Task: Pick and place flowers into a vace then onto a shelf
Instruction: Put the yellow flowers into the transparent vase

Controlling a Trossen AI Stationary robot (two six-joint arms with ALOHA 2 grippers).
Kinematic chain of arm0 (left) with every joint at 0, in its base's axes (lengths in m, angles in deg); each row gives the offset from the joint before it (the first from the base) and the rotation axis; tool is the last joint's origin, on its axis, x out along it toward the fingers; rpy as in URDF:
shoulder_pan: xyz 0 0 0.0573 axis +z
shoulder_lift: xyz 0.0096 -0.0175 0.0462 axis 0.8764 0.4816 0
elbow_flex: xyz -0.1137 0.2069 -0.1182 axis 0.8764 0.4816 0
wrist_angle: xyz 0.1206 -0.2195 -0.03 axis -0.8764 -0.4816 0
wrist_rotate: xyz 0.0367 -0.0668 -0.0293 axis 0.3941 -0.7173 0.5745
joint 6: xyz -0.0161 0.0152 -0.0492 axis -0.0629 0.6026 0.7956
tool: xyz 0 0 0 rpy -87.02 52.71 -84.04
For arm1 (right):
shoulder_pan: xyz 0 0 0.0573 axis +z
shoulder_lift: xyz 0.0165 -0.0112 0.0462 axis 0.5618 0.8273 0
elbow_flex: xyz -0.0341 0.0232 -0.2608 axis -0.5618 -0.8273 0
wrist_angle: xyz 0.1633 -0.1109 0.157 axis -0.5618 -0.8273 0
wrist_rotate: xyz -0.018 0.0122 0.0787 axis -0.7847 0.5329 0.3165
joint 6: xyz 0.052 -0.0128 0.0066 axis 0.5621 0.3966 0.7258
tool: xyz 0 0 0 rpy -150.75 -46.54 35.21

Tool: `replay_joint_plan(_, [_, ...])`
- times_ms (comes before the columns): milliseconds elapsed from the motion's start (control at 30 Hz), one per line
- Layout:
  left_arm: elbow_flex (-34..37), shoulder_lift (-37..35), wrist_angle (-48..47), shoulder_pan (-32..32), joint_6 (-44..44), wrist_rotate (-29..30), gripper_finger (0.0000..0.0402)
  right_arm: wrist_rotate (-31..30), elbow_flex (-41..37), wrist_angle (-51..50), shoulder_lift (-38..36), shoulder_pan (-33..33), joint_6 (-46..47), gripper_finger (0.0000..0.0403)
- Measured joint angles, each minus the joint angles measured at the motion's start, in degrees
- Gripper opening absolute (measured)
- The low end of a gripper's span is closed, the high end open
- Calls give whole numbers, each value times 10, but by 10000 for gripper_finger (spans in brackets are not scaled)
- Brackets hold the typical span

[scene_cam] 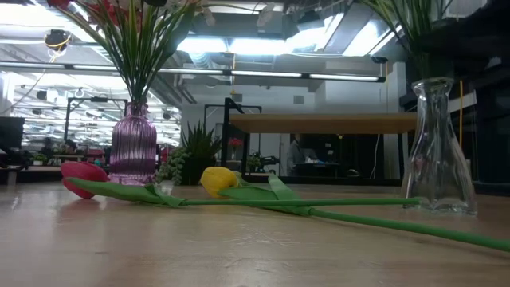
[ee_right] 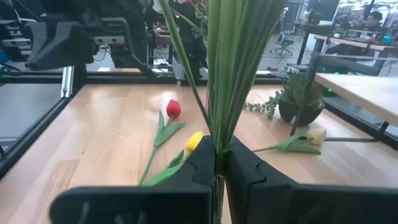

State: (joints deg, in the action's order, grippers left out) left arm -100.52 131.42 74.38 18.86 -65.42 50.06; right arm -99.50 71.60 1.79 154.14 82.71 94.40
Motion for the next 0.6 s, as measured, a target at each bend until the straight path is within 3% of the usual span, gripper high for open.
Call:
replay_joint_plan(367, [0,0,-1,0,1,0,2,0,-17,-8,0,0,24,25])
replay_joint_plan(600, [0,0,-1,0,5,0,2,0,-17,-9,0,0,24,72])
